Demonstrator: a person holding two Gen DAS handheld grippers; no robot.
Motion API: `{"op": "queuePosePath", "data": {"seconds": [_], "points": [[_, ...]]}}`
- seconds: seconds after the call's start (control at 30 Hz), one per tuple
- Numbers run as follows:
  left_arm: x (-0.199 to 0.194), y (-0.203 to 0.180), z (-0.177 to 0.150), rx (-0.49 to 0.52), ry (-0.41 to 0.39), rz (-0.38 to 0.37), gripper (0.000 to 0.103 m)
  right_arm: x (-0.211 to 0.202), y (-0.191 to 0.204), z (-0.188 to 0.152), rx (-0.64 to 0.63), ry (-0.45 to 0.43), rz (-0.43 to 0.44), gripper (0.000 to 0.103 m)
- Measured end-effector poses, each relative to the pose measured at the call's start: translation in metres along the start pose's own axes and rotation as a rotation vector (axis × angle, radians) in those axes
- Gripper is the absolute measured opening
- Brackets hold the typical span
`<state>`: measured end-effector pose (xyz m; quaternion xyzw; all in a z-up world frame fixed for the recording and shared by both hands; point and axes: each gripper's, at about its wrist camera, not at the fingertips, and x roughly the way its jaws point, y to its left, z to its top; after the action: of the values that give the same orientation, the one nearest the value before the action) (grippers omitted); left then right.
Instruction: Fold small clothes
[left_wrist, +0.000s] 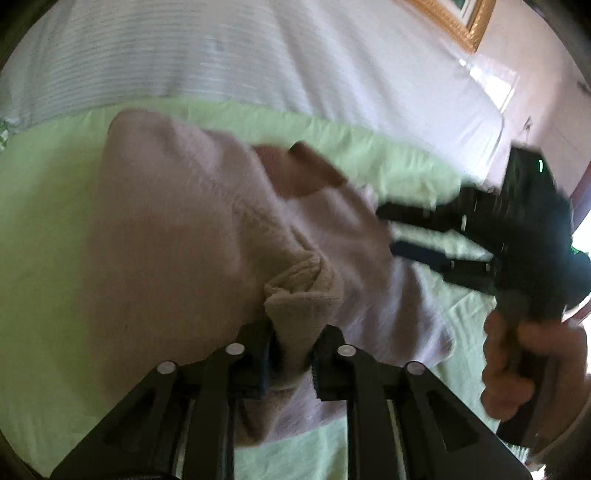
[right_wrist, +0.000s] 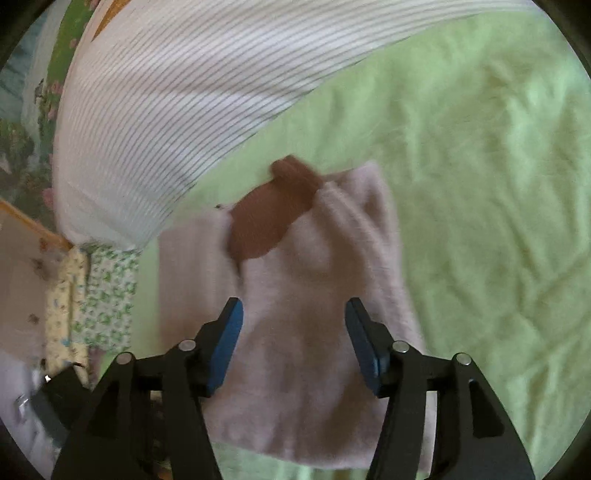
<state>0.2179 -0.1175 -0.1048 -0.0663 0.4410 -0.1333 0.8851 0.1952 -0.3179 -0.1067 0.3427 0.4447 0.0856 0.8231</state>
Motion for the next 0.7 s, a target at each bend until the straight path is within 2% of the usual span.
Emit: {"op": "queuePosePath", "data": {"seconds": [0.07,0.1,0.13,0.2,0.23,0.3,0.37,0.43,0.57,0.63,0.7], "points": [[-0.009,0.005,-0.004,-0.004,-0.002,-0.011,0.034,0.018,0.01,0.002,-0.004,0.048,0.076,0.066],[-0.014,0.007,-0.009,-0.003,0.002,-0.019,0.047,0.023,0.014,0.001,-0.004,0.066,0.098,0.068],[-0.021,0.009,-0.012,0.0,0.004,-0.024,0.053,0.033,0.02,0.0,-0.013,0.089,0.108,0.069],[-0.033,0.008,-0.02,0.016,-0.003,0.009,0.06,0.046,0.03,-0.004,-0.042,0.126,0.106,0.069],[-0.04,0.011,-0.024,0.02,-0.009,0.038,0.071,0.053,0.034,-0.005,-0.051,0.149,0.116,0.069],[-0.055,0.023,-0.036,0.001,-0.03,0.116,0.081,0.063,0.04,-0.008,-0.064,0.182,0.134,0.069],[-0.06,0.036,-0.051,-0.008,-0.023,0.169,0.081,0.072,0.049,-0.01,-0.092,0.216,0.134,0.069],[-0.05,0.049,-0.061,-0.021,0.024,0.212,0.081,0.08,0.057,-0.01,-0.116,0.238,0.135,0.069],[-0.026,0.071,-0.074,-0.056,0.096,0.256,0.081,0.098,0.072,-0.005,-0.15,0.276,0.099,0.069],[-0.023,0.074,-0.072,-0.06,0.083,0.255,0.083,0.103,0.076,-0.004,-0.153,0.297,0.079,0.057],[-0.019,0.073,-0.066,-0.045,0.073,0.255,0.076,0.105,0.078,-0.004,-0.149,0.314,0.082,0.033]]}}
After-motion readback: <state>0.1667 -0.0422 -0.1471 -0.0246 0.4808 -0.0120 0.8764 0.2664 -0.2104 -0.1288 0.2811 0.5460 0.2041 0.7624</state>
